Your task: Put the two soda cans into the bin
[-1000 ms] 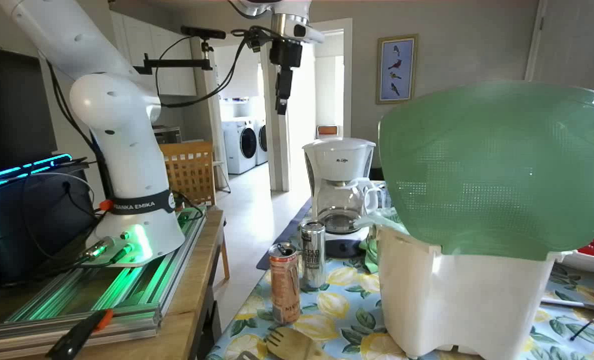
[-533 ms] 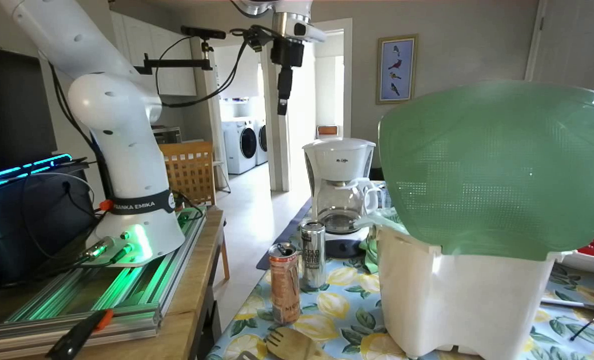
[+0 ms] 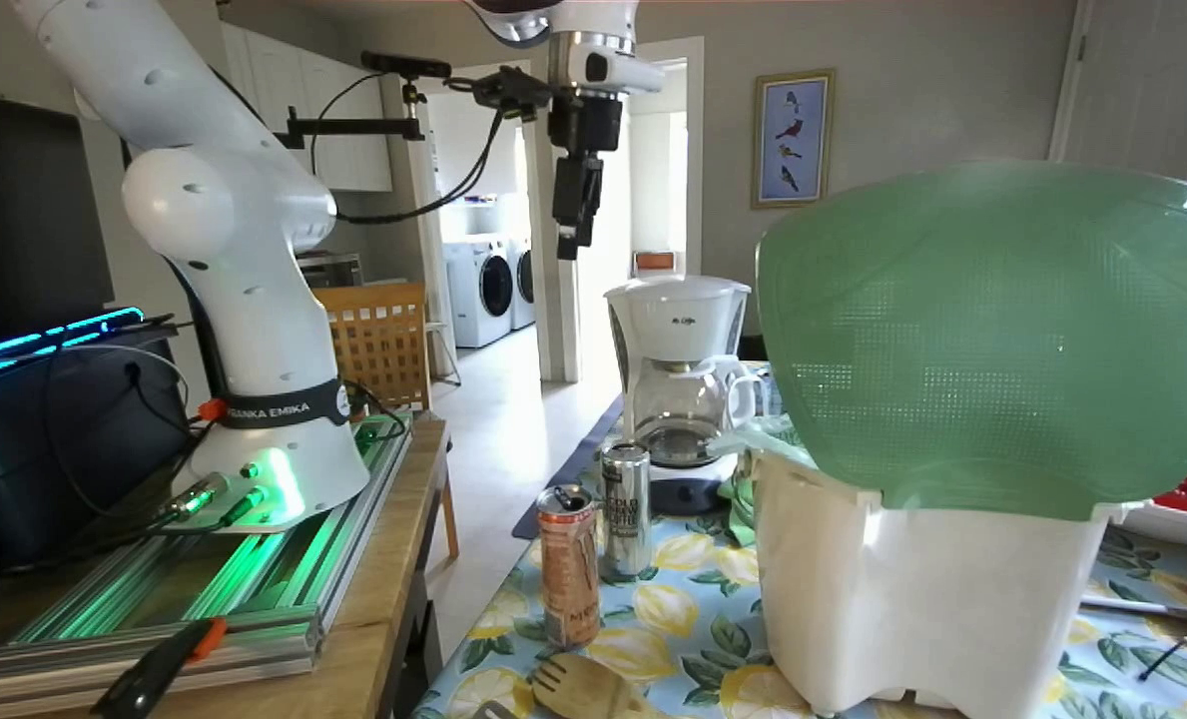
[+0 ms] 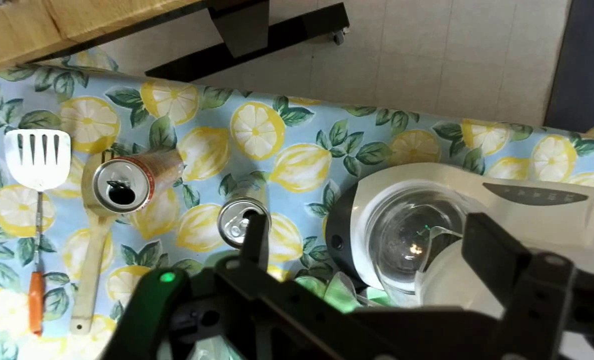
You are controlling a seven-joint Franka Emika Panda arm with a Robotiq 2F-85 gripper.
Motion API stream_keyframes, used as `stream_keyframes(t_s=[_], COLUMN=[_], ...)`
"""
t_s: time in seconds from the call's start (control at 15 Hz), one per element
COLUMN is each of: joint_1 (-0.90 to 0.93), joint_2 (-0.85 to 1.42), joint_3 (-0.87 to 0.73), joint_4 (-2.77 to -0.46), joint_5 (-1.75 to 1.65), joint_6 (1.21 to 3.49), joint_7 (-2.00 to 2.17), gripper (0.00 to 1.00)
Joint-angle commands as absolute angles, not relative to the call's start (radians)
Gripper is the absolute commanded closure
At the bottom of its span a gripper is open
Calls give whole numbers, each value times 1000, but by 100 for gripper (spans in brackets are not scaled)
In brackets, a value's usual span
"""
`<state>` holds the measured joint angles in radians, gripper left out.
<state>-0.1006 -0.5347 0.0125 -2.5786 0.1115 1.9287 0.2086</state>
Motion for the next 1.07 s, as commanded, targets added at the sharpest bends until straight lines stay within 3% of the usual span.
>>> stream_keyframes(t_s=[0.0, 1.0], joint_1=[-117, -159], joint_2=[-525, -383], joint_3=[-8, -25], joint_4=[-2636, -2690], joint_5=[78, -21], joint_6=[1997, 2153], joint_7=[195, 245], gripper=[0, 0])
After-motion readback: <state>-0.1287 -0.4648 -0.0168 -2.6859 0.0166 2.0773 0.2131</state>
